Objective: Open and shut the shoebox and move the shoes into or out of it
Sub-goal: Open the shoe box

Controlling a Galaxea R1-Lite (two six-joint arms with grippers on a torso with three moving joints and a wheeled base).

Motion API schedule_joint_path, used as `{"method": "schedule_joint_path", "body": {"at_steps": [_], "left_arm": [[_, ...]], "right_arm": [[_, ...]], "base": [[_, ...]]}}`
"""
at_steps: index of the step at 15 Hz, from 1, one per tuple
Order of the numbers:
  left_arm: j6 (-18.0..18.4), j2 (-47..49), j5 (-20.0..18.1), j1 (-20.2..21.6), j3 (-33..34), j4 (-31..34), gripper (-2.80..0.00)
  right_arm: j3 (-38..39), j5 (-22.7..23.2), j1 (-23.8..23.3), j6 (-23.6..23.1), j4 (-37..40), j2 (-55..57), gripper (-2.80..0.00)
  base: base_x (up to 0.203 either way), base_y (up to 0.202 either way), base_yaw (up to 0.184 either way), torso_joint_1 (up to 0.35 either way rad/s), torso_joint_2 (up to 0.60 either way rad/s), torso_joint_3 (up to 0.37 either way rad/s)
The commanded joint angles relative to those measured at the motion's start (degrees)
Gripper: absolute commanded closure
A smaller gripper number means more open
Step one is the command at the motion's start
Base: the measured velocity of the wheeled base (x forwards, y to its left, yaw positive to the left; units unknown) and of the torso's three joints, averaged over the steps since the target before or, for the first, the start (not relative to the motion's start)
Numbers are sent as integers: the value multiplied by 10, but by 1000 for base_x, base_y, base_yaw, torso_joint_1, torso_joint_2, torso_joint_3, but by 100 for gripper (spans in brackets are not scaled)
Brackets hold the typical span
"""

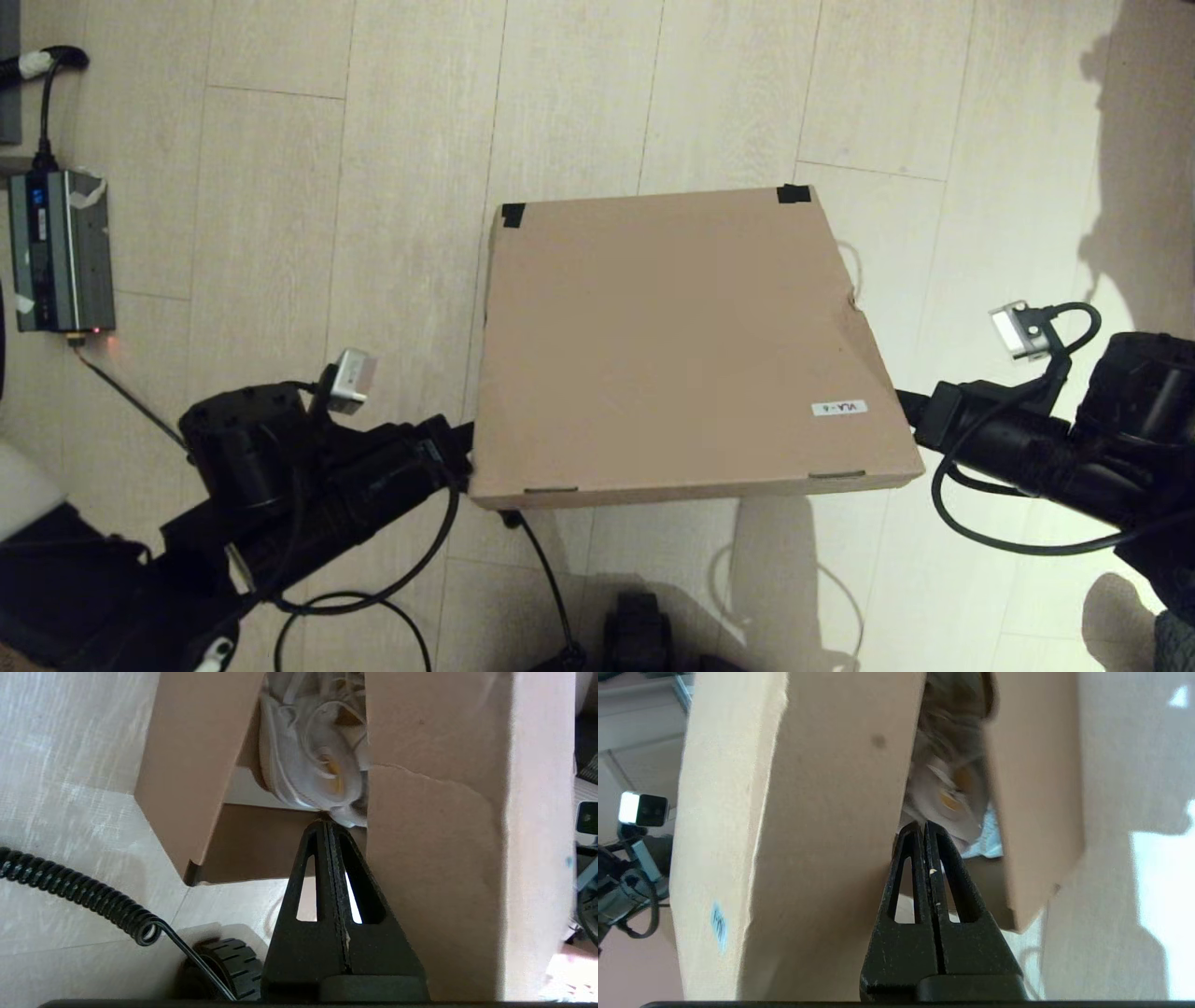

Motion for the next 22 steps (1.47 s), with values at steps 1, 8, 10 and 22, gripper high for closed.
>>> {"method": "schedule_joint_path", "body": {"at_steps": [1, 8, 10, 22], "left_arm": [[-2, -28, 2, -2, 0, 1, 0], [-2, -58, 7, -2, -17, 41, 0], [-2, -69, 7, -2, -33, 61, 0], [-19, -121, 7, -1, -80, 123, 0]], "right_arm": [[-14, 2, 8, 2, 11, -27, 0], [-80, 1, 24, 4, 84, -53, 0], [-88, 1, 24, 4, 104, -64, 0], [-197, 0, 24, 4, 226, -95, 0]], "base": [[0, 0, 0, 0, 0, 0], [0, 0, 0, 0, 0, 0], [0, 0, 0, 0, 0, 0], [0, 0, 0, 0, 0, 0]]}}
